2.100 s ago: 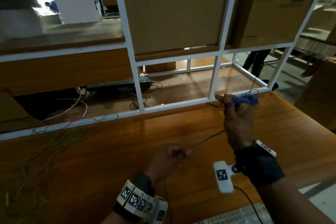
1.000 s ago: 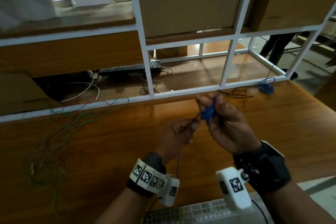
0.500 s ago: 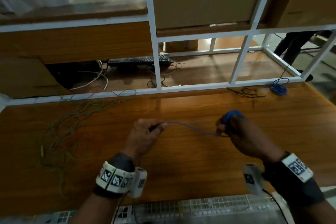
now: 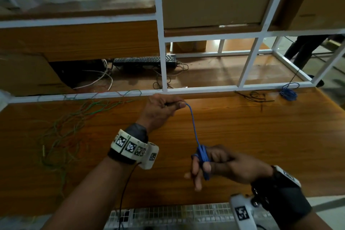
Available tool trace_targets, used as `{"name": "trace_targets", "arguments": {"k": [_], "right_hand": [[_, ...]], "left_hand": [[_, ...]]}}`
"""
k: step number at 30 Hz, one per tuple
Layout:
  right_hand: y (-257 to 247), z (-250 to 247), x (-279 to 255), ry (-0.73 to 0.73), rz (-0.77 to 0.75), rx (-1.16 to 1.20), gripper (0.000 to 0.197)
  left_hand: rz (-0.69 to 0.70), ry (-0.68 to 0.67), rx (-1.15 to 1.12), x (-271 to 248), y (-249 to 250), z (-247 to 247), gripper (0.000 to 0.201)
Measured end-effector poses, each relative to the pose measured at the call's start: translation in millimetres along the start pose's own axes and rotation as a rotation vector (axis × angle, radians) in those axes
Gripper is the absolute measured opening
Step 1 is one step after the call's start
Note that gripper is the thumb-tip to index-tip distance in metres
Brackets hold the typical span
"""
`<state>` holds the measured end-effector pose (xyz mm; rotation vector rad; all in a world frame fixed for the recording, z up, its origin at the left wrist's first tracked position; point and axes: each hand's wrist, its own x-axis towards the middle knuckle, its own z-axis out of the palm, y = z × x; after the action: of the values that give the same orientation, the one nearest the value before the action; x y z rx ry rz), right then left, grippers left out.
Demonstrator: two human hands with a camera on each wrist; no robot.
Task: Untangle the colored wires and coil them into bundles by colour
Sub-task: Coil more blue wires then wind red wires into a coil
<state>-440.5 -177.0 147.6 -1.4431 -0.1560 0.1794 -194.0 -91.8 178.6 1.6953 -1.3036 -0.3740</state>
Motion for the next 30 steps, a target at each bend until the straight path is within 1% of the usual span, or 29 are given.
{"name": "trace_targets", "arguments": {"k": [2,3,5,6,7,9,11,12,13,14,15,16,17,18,19,20,22,23,24,26,27,28,30], "right_hand": [[-5,0,9,-0.062,-0.119,0.223,0.018],[-10,-1,13,-0.076,-0.188,0.334,0.018],[-22,-8,22,-0.025,-0.361,0.488,0.023],[-29,-12,25,0.048,-0.45,0.535,0.025],[-35,-19,26,0.134,-0.529,0.592,0.027],[-47,-34,27,0.345,-0.663,0.706,0.029],[-52,-48,26,0.596,-0.747,0.737,0.03],[-51,-54,26,0.754,-0.751,0.69,0.029],[-48,-59,25,0.932,-0.727,0.558,0.028],[-44,-64,23,1.104,-0.673,0.327,0.029],[-37,-71,19,1.252,-0.595,0.023,0.032],[-27,-78,15,1.344,-0.511,-0.288,0.036],[-17,-84,12,1.376,-0.43,-0.531,0.035],[-6,-89,8,1.349,-0.358,-0.668,0.033],[2,-91,5,1.273,-0.295,-0.713,0.029],[9,-91,3,1.173,-0.235,-0.729,0.026],[17,-82,2,0.945,-0.068,-0.784,0.022],[22,-76,3,0.839,0.019,-0.821,0.025],[27,-70,4,0.759,0.092,-0.861,0.033],[31,-57,6,0.633,0.225,-0.954,0.056],[29,-49,8,0.565,0.285,-0.934,0.063],[26,-43,9,0.49,0.308,-0.849,0.063],[16,-28,12,0.37,0.263,-0.565,0.055]], "left_hand": [[-0.008,-0.013,0.048,-2,-6,18,0.017],[-0.03,-0.06,0.037,-5,-8,28,0.016],[-0.079,-0.188,-0.088,-15,-9,46,0.016],[-0.09,-0.215,-0.158,-21,-10,54,0.018],[-0.085,-0.206,-0.197,-27,-10,62,0.017],[-0.093,-0.175,-0.202,-39,-11,74,0.012],[-0.145,-0.21,-0.145,-48,-11,83,0.021],[-0.16,-0.229,-0.123,-52,-13,87,0.024],[-0.156,-0.235,-0.095,-57,-15,89,0.025],[-0.136,-0.226,-0.056,-60,-16,88,0.025],[-0.113,-0.206,-0.021,-61,-17,85,0.023],[-0.086,-0.184,0.011,-62,-18,81,0.019],[-0.052,-0.163,0.05,-62,-19,75,0.017],[-0.013,-0.14,0.099,-61,-21,68,0.017],[0.018,-0.119,0.161,-60,-24,61,0.019],[0.035,-0.105,0.219,-58,-26,52,0.021],[0.023,-0.079,0.303,-55,-27,36,0.02],[0.025,-0.066,0.325,-54,-27,29,0.019],[0.038,-0.062,0.333,-53,-25,23,0.018],[0.115,-0.062,0.344,-50,-16,12,0.013],[0.163,-0.059,0.356,-47,-13,7,0.011],[0.199,-0.065,0.348,-44,-9,3,0.011],[0.203,-0.132,0.209,-35,-8,-6,0.018]]}}
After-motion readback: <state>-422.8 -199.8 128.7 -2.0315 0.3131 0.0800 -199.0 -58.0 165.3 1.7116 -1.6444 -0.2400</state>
